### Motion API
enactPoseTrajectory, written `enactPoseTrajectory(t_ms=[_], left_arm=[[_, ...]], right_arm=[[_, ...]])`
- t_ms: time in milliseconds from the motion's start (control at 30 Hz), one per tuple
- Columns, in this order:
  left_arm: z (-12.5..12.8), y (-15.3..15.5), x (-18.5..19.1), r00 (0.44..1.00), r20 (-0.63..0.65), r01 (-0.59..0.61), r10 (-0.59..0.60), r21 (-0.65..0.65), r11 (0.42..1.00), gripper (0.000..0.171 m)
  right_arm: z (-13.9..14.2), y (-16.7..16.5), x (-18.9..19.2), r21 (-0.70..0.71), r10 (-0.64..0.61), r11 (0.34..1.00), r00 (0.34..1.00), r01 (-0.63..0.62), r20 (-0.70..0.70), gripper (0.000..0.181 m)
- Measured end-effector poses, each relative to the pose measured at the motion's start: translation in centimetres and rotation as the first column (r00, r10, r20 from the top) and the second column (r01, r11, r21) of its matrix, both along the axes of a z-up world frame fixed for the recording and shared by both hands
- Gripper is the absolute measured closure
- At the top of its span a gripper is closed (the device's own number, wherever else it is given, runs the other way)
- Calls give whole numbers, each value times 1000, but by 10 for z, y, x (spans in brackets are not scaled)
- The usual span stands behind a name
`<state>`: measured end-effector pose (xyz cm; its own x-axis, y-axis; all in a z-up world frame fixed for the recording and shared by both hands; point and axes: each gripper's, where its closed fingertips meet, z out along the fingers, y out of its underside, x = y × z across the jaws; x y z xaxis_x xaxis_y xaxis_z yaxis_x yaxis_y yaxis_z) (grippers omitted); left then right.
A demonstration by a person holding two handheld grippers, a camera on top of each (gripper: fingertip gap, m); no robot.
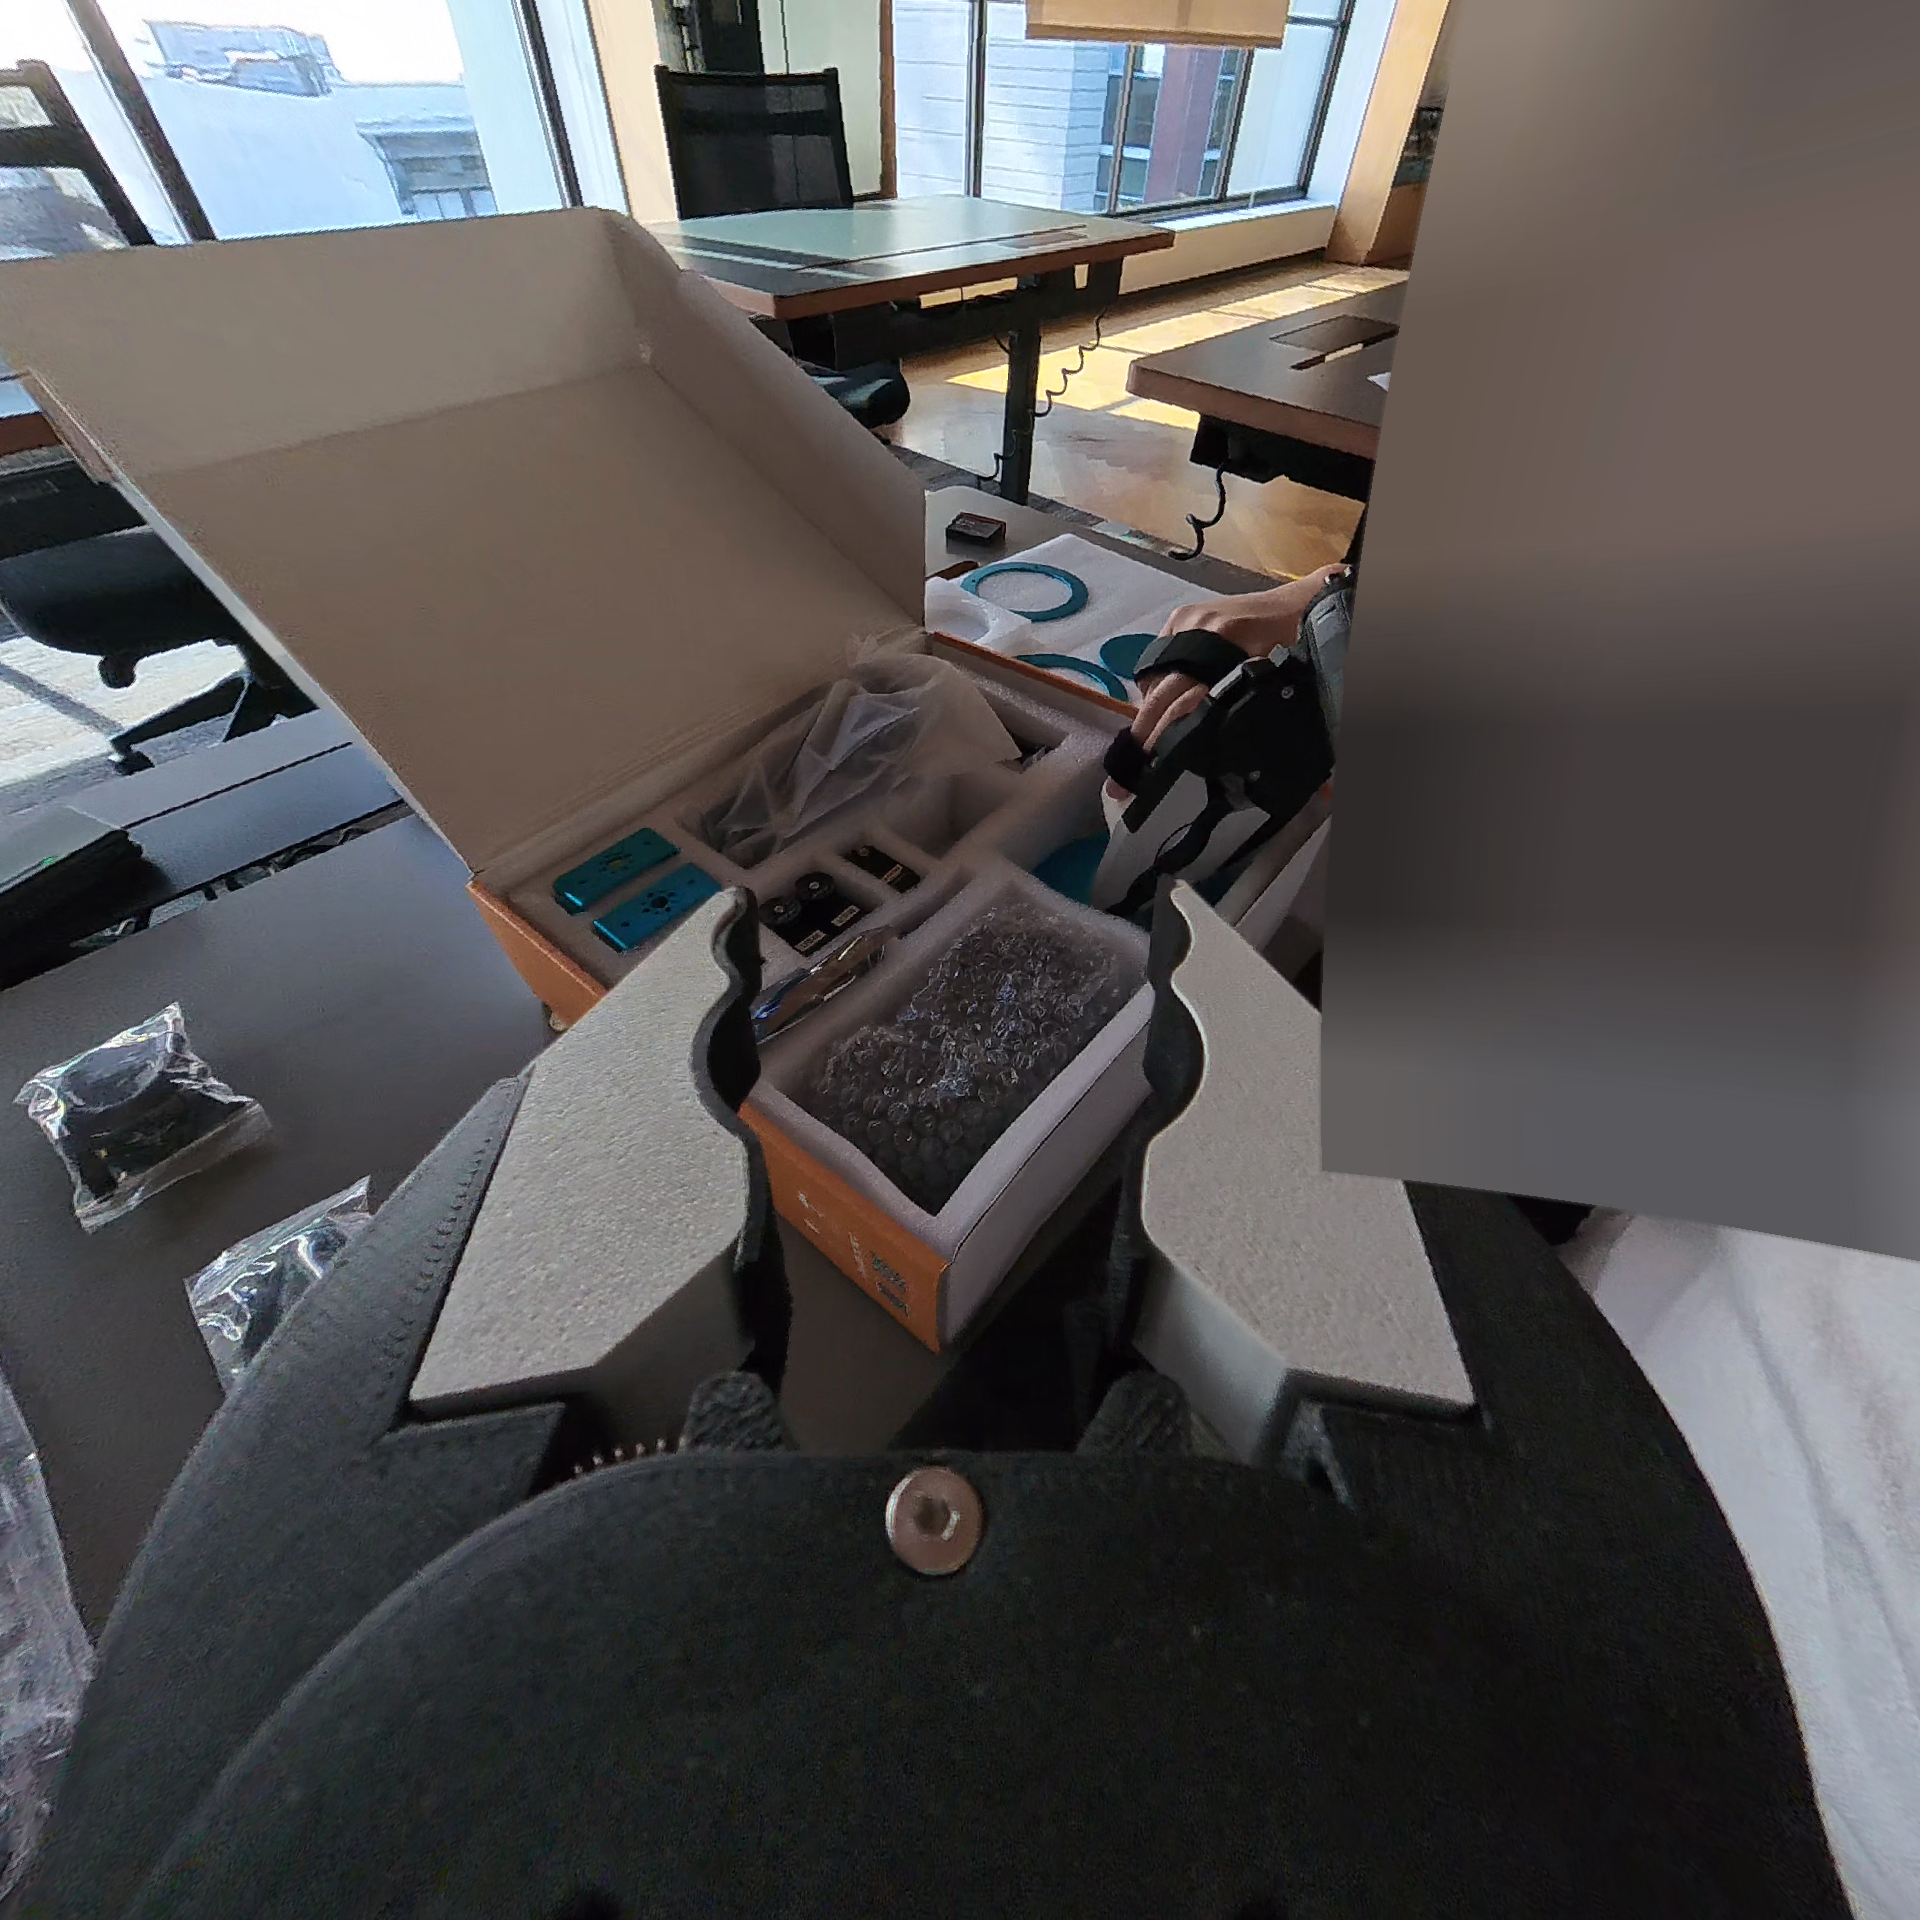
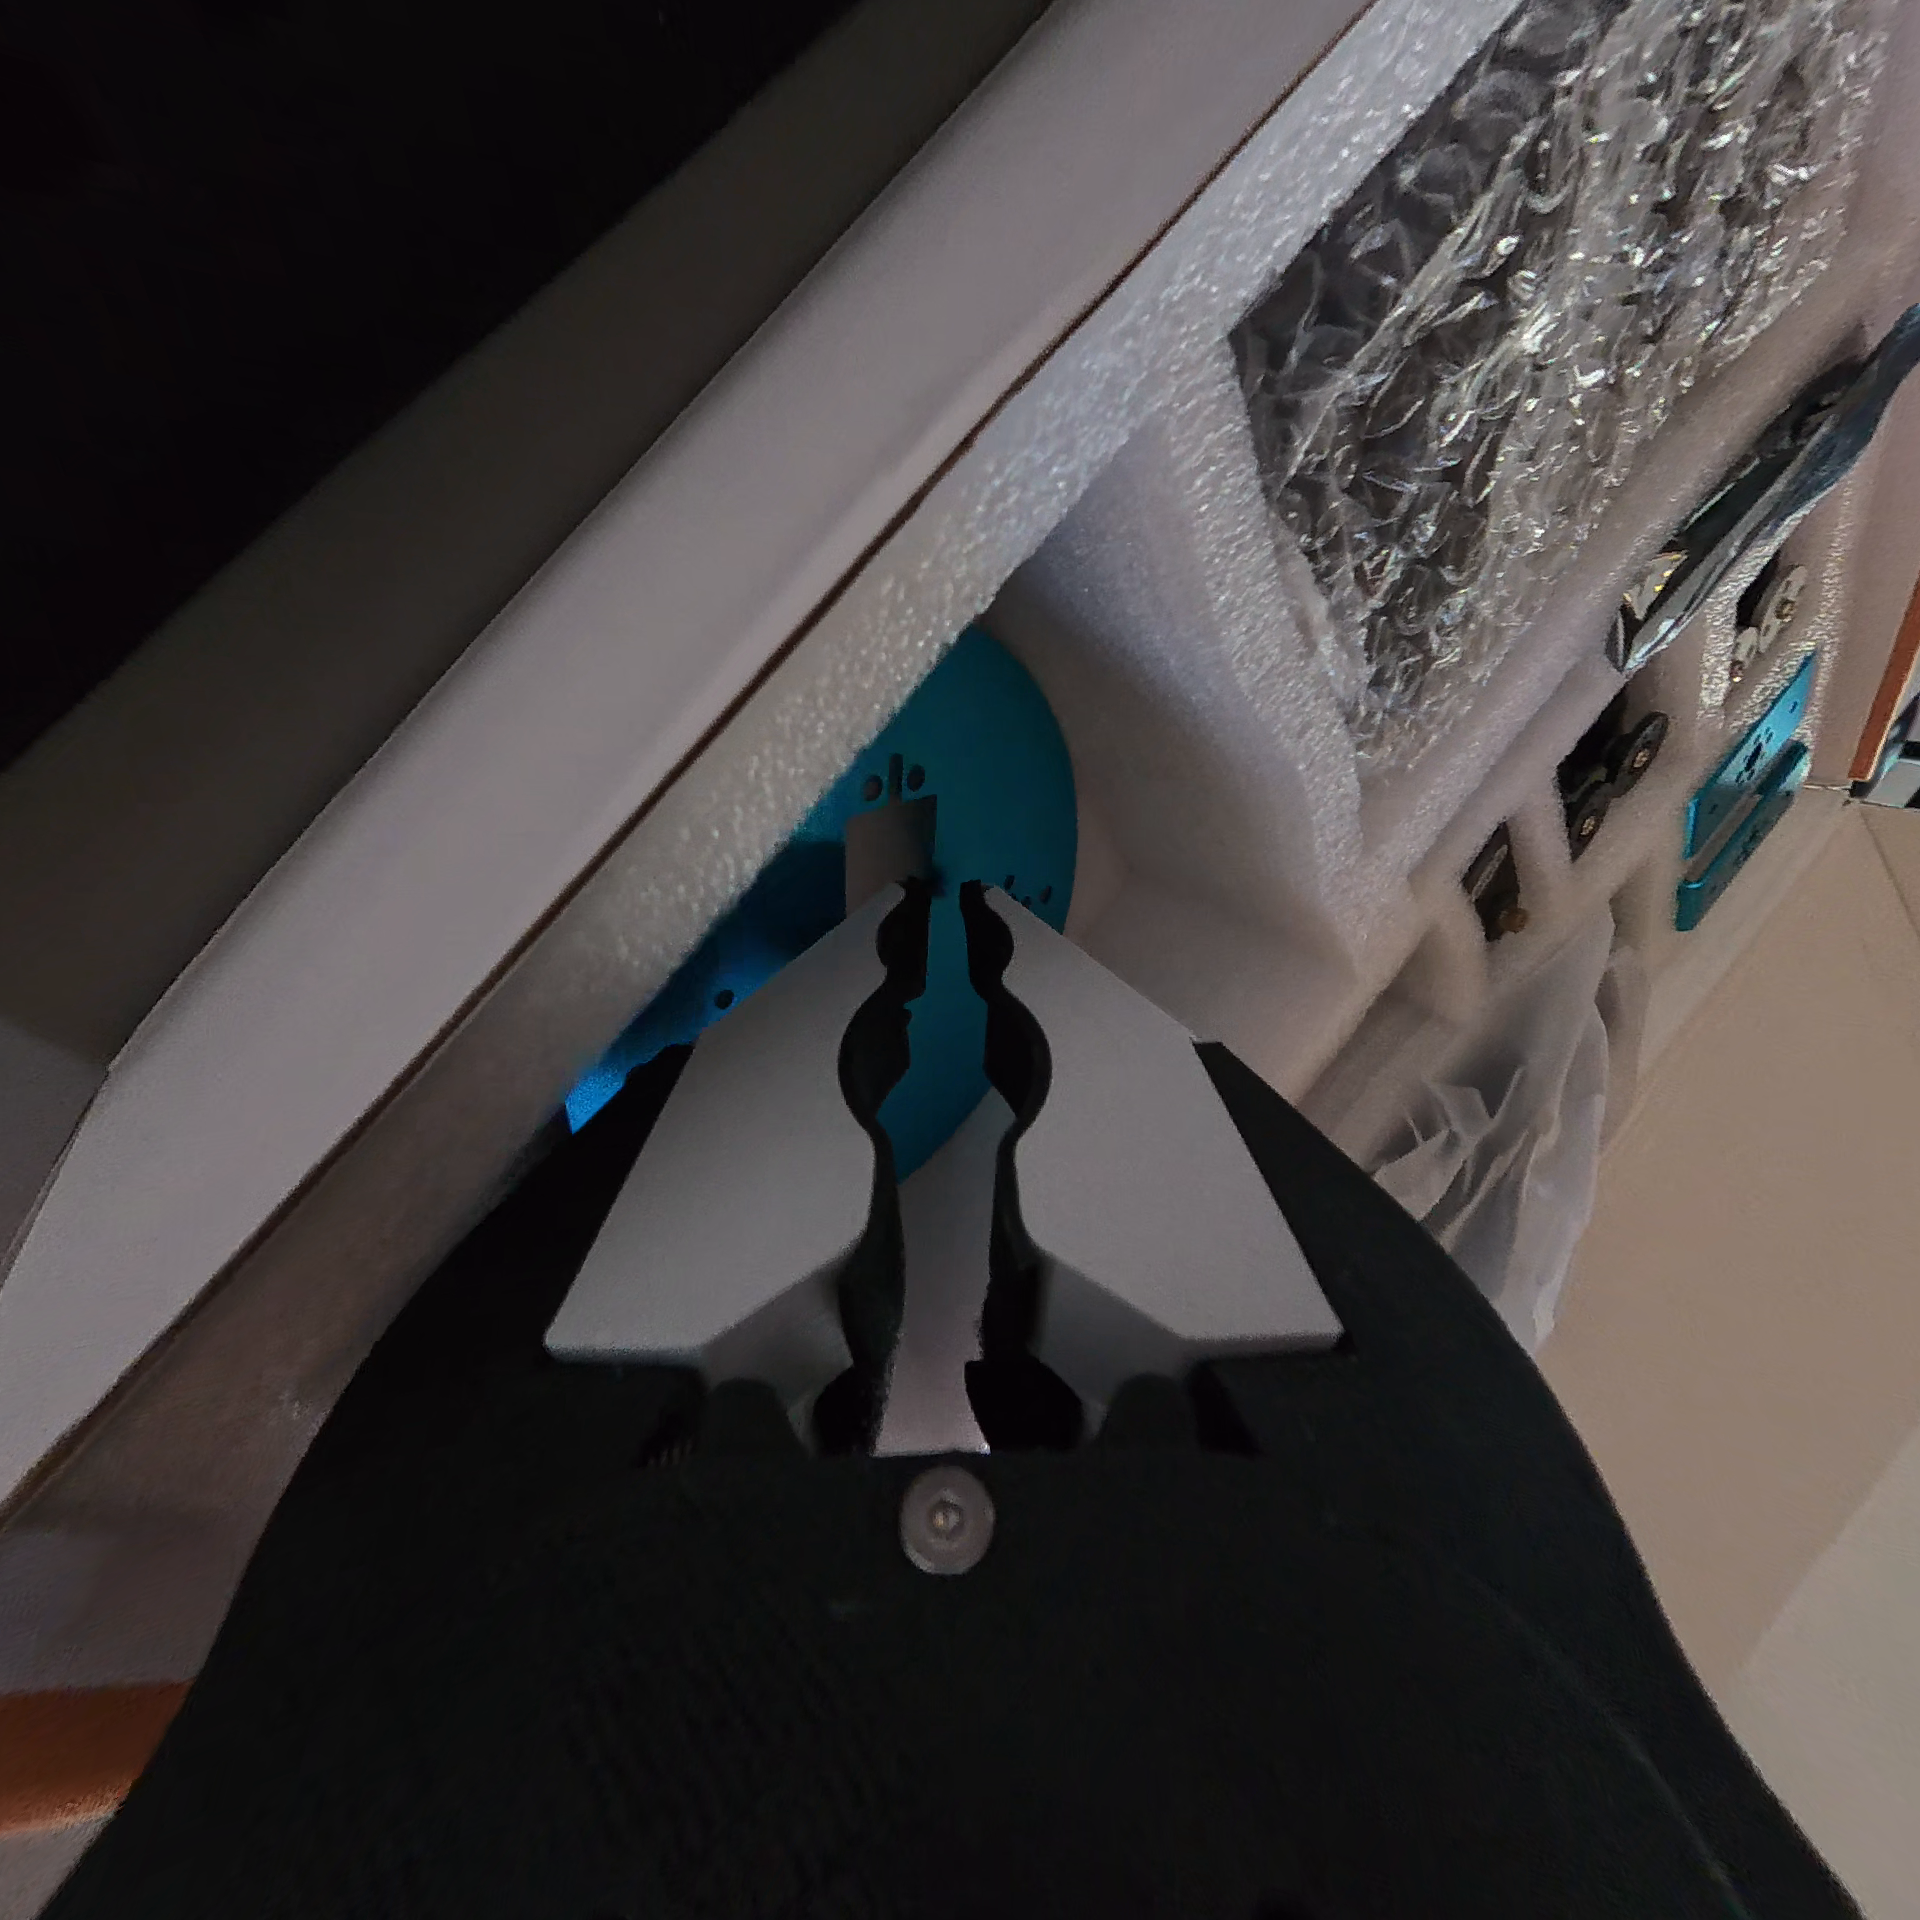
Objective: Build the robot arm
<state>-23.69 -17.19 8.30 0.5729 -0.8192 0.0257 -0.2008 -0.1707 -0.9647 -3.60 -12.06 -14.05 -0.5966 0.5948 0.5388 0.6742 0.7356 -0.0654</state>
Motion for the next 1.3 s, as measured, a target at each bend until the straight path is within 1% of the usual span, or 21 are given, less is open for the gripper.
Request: enactPoseTrajectory(t_ms=[100, 233, 467, 600, 767, 833, 900, 967, 1000, 1067, 1133, 1200, 1267, 1300], left_arm=[[-3, -2, 6, 1000, -21, 13, -13, -2, 1000, 97], [-4, -3, 10, 1000, -25, 17, -18, -3, 1000, 97], [-8, -3, 11, 999, -29, 19, -20, -26, 999, 97], [-15, -3, 17, 999, -32, 42, -44, -51, 998, 97], [-28, -5, 37, 993, -19, 116, -118, -77, 990, 97], [-36, -6, 53, 985, -10, 173, -174, -62, 983, 98], [-46, -5, 74, 970, -41, 238, -238, 3, 971, 102], [-61, -1, 98, 945, -134, 311, -298, 90, 946, 110], [-70, 4, 110, 929, -199, 341, -311, 136, 930, 118], [-85, 15, 134, 881, -336, 413, -333, 205, 887, 126], [-100, 24, 155, 813, -470, 493, -345, 238, 837, 126], [-116, 27, 175, 725, -588, 578, -360, 235, 781, 127], [-132, 30, 189, 644, -679, 640, -353, 225, 735, 133], [-140, 32, 195, 612, -714, 658, -341, 220, 721, 136]], right_arm=[[-1, 0, 0, -10, 13, 1000, 1000, -13, 9, 174], [-6, -3, 1, 2, 64, 998, 995, -64, 72, 178], [2, -4, 2, -13, 19, 1000, 998, -18, 64, 180], [12, -3, 2, -1, 6, 1000, 999, -6, 33, 180], [28, -3, 2, 6, -11, 1000, 998, 12, -55, 180], [33, -6, 2, -7, -17, 1000, 994, 17, -108, 180], [37, -6, 3, -29, -40, 999, 986, 36, -160, 180], [41, -5, 3, -55, -62, 997, 977, 52, -205, 180], [42, -4, 4, -57, -68, 997, 973, 57, -220, 180], [44, -3, 4, -69, -78, 996, 966, 63, -245, 180], [46, -3, 5, -91, -95, 993, 959, 73, -267, 180], [49, -2, 7, -101, -105, 992, 952, 79, -289, 180], [51, -1, 8, -109, -117, 990, 945, 87, -306, 180], [52, -1, 9, -116, -123, 989, 941, 91, -314, 180]])
